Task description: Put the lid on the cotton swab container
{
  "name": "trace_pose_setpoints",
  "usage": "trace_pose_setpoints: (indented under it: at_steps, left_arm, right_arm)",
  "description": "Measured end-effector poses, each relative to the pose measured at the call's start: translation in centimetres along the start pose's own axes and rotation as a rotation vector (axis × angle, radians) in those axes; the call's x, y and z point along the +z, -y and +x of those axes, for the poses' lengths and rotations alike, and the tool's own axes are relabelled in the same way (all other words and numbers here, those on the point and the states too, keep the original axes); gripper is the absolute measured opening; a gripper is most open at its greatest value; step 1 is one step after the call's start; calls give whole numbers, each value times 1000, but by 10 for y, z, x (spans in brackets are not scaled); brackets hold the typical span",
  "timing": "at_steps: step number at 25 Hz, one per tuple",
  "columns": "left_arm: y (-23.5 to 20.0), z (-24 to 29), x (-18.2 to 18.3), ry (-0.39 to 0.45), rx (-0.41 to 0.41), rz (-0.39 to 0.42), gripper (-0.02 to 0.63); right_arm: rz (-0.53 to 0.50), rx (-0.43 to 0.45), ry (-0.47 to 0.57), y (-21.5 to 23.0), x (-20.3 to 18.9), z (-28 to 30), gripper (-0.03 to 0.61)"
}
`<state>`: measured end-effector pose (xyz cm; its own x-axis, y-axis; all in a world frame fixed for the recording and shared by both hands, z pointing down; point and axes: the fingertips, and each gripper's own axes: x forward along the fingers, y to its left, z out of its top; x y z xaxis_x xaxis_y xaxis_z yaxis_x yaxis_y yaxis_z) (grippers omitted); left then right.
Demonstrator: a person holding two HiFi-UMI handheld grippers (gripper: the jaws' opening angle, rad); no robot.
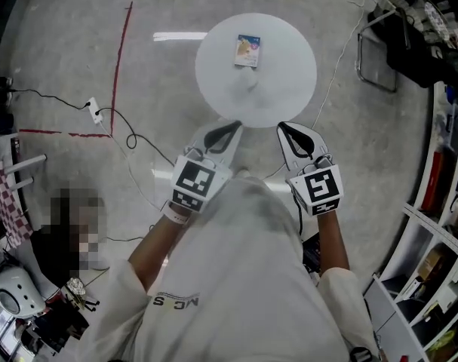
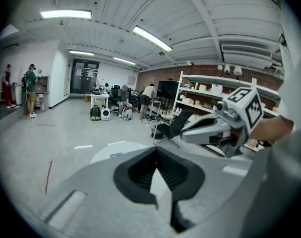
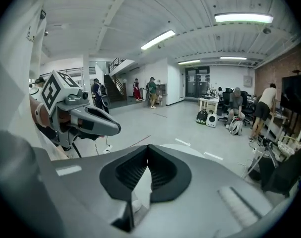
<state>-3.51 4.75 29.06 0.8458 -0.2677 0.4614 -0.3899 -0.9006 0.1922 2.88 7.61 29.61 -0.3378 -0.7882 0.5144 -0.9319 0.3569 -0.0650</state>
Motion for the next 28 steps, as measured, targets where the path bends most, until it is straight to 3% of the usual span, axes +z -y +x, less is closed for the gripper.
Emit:
trace_pose_setpoints:
  at_steps: [6,11,24,28]
  left_arm:
    - [-72,27,6,-34,-56,-18,0]
    - [-93,61,11,-67,-82,-16,0]
    - [-125,124,-15,-141,-45,-71,0]
    - [-130,139,-29,-129,-17,-90,0]
  right_arm:
    - [-109,46,-75,21,33,75,-2]
    - [-64,50,-74,58,43,105,-2]
    - [-50,83,-85,92,2,169,0]
    - [-59,98,-102,94,-17,186,-1]
